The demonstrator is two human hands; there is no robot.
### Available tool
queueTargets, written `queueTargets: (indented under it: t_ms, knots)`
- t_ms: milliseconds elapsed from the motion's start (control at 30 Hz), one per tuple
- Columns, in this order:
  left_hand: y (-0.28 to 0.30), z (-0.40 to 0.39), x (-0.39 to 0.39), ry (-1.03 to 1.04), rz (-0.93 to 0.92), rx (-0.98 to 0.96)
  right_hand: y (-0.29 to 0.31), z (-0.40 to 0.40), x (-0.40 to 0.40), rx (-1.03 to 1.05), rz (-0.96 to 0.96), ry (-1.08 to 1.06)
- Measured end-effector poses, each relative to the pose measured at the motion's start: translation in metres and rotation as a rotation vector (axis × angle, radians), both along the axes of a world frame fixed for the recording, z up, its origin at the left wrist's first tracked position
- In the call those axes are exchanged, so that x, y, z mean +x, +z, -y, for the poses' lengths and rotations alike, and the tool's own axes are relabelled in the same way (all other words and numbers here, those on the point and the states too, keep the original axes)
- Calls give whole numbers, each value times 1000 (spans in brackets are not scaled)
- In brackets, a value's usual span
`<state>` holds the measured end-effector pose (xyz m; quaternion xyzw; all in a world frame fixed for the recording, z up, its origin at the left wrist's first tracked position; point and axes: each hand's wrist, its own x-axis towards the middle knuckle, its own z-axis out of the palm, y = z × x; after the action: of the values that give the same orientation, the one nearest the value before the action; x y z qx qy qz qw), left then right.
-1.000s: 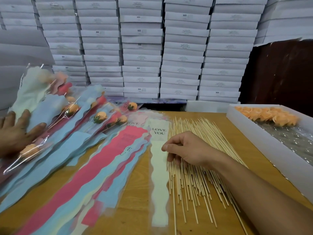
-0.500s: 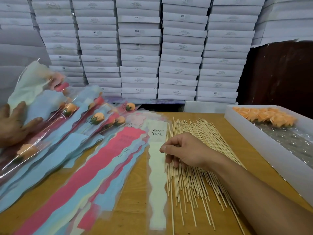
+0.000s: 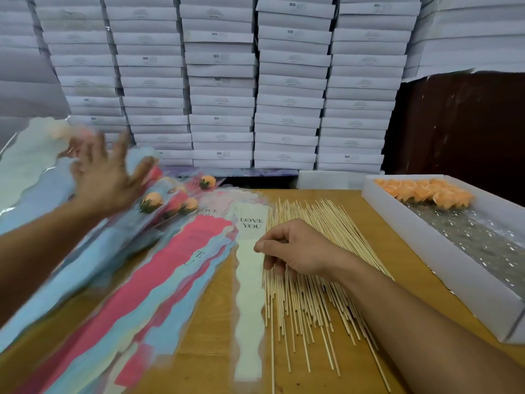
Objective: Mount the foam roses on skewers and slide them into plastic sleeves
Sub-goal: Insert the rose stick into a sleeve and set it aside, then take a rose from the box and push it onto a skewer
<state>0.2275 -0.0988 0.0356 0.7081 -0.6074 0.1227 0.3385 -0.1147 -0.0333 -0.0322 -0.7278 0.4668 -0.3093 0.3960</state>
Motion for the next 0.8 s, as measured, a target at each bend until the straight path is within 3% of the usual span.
queueTargets:
  t_ms: [200, 333, 667, 800]
  knots:
    - [-18, -15, -163, -389, -466, -99, 5, 7, -10, -65, -7, -176]
    - [-47, -32, -231, -457, -616, -61, 4, 19, -20, -96, 44, -403]
    - [-91, -46, -247, -516, -462, -91, -1, 37, -41, -150, 36, -601]
    - [-92, -50, -249, -550, -423, -64, 15, 46, -52, -214, 148, -708]
